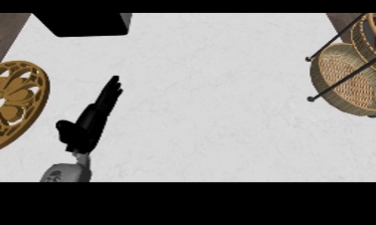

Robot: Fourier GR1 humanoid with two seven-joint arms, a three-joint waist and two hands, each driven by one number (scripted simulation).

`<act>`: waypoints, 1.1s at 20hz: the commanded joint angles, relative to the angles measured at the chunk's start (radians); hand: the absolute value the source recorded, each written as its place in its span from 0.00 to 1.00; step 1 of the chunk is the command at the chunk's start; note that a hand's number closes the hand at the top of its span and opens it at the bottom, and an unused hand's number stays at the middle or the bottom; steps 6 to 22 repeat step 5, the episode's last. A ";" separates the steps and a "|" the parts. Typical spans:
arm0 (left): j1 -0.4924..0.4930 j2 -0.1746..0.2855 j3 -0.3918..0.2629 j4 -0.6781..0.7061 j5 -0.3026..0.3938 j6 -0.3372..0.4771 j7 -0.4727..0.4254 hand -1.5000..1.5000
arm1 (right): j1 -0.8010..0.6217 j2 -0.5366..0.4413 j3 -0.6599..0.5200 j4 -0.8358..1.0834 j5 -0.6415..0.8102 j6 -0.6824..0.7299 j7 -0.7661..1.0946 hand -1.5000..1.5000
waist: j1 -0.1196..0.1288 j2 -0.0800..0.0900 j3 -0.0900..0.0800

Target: Pick the sweet potato from the tray and place it in the tiered basket

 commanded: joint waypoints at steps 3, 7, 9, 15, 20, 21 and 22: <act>-0.032 0.014 0.024 0.010 0.014 -0.009 0.025 0.50 | 0.275 -0.081 -0.262 0.000 -0.153 0.200 -0.107 0.00 | -0.007 0.002 0.000; 0.014 0.043 0.050 0.030 0.029 -0.037 -0.032 0.50 | 0.365 -0.115 -0.332 -0.005 -0.201 0.325 -0.095 0.00 | -0.022 -0.001 0.000; 0.014 0.043 0.050 0.030 0.029 -0.037 -0.032 0.50 | 0.365 -0.115 -0.332 -0.005 -0.201 0.325 -0.095 0.00 | -0.022 -0.001 0.000; 0.014 0.043 0.050 0.030 0.029 -0.037 -0.032 0.50 | 0.365 -0.115 -0.332 -0.005 -0.201 0.325 -0.095 0.00 | -0.022 -0.001 0.000; 0.014 0.043 0.050 0.030 0.029 -0.037 -0.032 0.50 | 0.365 -0.115 -0.332 -0.005 -0.201 0.325 -0.095 0.00 | -0.022 -0.001 0.000; 0.014 0.043 0.050 0.030 0.029 -0.037 -0.032 0.50 | 0.365 -0.115 -0.332 -0.005 -0.201 0.325 -0.095 0.00 | -0.022 -0.001 0.000; 0.014 0.043 0.050 0.030 0.029 -0.037 -0.032 0.50 | 0.365 -0.115 -0.332 -0.005 -0.201 0.325 -0.095 0.00 | -0.022 -0.001 0.000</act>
